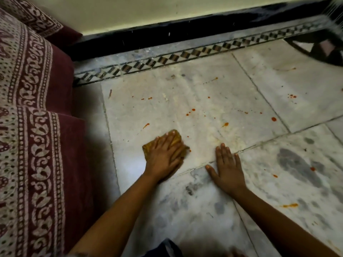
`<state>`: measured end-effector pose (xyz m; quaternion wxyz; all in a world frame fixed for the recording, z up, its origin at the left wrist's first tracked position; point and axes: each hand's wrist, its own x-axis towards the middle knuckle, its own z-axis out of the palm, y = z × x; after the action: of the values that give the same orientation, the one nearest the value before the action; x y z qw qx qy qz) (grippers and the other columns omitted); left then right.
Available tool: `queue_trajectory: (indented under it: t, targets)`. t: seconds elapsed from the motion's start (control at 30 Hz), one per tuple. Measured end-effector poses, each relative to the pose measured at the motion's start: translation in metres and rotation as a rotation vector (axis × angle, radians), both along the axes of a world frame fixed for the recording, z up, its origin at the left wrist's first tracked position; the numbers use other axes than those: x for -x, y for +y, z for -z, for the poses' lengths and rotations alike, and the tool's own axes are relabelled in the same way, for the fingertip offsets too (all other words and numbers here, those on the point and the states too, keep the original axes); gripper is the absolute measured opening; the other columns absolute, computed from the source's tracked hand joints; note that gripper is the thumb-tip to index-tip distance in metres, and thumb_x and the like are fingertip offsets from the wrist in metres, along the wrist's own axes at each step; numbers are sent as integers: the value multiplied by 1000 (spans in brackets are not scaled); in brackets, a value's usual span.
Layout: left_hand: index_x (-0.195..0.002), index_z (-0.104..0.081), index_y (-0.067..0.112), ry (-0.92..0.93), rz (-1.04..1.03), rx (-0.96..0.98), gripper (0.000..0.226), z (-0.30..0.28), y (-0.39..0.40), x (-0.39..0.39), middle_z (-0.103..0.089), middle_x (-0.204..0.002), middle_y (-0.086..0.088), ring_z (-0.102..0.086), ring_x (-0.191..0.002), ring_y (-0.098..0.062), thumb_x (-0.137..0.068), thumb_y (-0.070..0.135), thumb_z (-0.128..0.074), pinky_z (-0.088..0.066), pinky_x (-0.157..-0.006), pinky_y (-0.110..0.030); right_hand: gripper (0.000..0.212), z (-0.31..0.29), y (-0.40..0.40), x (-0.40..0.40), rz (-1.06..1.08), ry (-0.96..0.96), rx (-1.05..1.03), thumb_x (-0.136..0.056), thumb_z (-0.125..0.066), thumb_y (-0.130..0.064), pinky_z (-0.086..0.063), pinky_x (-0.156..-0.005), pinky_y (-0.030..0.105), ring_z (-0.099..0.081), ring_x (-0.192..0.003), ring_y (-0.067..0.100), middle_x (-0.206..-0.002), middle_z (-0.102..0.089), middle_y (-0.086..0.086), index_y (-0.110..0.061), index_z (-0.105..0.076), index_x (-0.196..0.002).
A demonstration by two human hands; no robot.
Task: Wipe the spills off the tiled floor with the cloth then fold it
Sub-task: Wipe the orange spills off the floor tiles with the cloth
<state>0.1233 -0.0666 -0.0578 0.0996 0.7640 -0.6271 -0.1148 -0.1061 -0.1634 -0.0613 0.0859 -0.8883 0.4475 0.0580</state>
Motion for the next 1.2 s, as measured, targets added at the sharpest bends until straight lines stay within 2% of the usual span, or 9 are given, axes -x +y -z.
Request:
queue_trajectory:
  t: [0.03, 0.2, 0.43, 0.53, 0.63, 0.77, 0.9, 1.07, 1.2]
  targets:
    - [-137, -44, 31, -5, 45, 18, 56, 4, 11, 4, -28, -153, -5, -29, -140, -26, -87, 54, -33, -10, -113, -38, 93, 1, -2, 1, 7, -19, 1, -82, 9, -72, 5, -112, 35, -12, -143, 23, -152, 1, 5, -9, -10, -147]
    - [-139, -42, 28, 6, 60, 110, 54, 10, 30, -13, -29, -151, -4, -23, -139, -18, -88, 48, -37, -9, -113, -33, 80, 9, -2, 4, 10, -109, -27, -91, -8, -63, -4, -116, 35, -8, -144, 20, -157, -7, 7, -10, -10, -149]
    - [-140, -42, 28, -24, -37, 42, 62, -1, -66, -5, -23, -155, -4, -23, -142, -25, -87, 55, -24, -6, -112, -33, 77, 13, -3, 5, 11, -167, -14, -91, -17, -59, -11, -115, 39, -13, -144, 21, -156, -14, 9, -8, -17, -149]
    - [-136, -47, 26, -84, 110, 57, 56, -2, -73, 33, -32, -151, -8, -31, -139, -29, -88, 51, -33, -12, -111, -37, 76, 13, -3, 4, 21, -173, -21, -91, -18, -58, -13, -115, 39, -17, -143, 22, -155, -18, 10, -7, -21, -148]
    - [-140, -40, 32, -86, 247, 23, 52, 5, -36, 28, -24, -154, -4, -21, -142, -22, -91, 50, -35, -8, -115, -38, 76, 13, -3, 4, 22, -175, -23, -92, -16, -58, -11, -115, 39, -16, -143, 22, -155, -20, 12, -6, -23, -147]
    - [-139, -39, 36, -89, 55, -54, 59, -7, -32, -13, -15, -156, 1, -19, -143, -24, -85, 57, -27, -6, -113, -40, 76, 12, -4, 3, 18, -179, -29, -91, -21, -57, -9, -116, 39, -12, -144, 22, -156, -16, 11, -6, -20, -148]
    - [-141, -35, 38, -85, -76, -137, 76, -19, -79, 5, -4, -158, 3, -6, -146, -22, -74, 64, -9, 2, -113, -40, 77, 10, -3, 4, 26, -164, -41, -92, -18, -58, -10, -116, 39, -12, -144, 22, -156, -17, 12, -6, -20, -148]
    - [-135, -46, 35, -105, 218, 13, 52, -1, -45, 33, -25, -153, -3, -19, -141, -25, -87, 52, -34, -5, -112, -41, 77, 13, -4, 5, 13, -182, -38, -92, -16, -58, -10, -115, 39, -11, -144, 21, -156, -15, 11, -6, -19, -148]
    - [-139, -36, 39, -69, 80, 41, 56, 2, -10, -8, -25, -153, -2, -23, -139, -25, -84, 53, -35, -6, -111, -38, 77, 13, -3, 4, 11, -176, -30, -92, -12, -59, -10, -116, 38, -9, -144, 20, -157, -12, 10, -7, -16, -149]
